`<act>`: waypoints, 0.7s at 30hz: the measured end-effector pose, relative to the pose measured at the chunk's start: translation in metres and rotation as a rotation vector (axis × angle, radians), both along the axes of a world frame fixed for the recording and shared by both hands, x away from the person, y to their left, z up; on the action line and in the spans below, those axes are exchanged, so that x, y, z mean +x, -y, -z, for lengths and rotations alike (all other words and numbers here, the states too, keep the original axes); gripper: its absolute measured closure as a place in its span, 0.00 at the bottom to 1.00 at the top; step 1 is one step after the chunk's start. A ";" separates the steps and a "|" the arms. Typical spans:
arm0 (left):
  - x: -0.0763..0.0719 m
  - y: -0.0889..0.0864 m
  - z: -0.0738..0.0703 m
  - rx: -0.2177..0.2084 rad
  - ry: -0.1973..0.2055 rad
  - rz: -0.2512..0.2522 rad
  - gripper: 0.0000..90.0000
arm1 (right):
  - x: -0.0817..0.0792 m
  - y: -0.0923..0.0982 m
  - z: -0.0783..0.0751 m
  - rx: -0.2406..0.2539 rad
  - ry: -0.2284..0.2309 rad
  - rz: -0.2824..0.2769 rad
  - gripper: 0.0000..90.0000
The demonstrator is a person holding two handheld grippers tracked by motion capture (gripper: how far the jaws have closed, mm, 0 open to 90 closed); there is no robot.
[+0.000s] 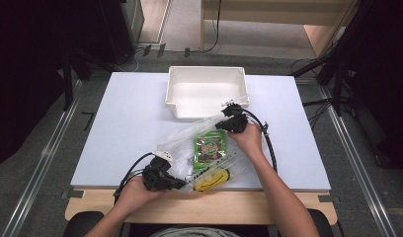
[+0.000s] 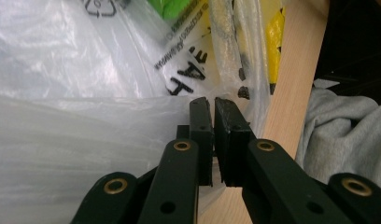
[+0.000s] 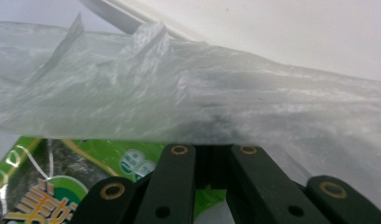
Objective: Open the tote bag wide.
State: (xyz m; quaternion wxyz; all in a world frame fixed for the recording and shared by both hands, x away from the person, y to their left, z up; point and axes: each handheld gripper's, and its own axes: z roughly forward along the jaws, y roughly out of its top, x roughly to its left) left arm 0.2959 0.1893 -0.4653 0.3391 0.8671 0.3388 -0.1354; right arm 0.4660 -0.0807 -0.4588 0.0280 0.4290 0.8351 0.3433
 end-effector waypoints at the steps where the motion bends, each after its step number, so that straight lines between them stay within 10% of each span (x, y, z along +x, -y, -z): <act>1: 0.000 0.000 0.000 0.000 0.000 0.000 0.95 | -0.001 0.000 -0.002 0.006 -0.006 0.001 0.99; 21: 0.010 -0.010 -0.025 -0.042 0.048 -0.077 0.68 | -0.028 0.011 -0.035 0.040 0.008 -0.076 0.91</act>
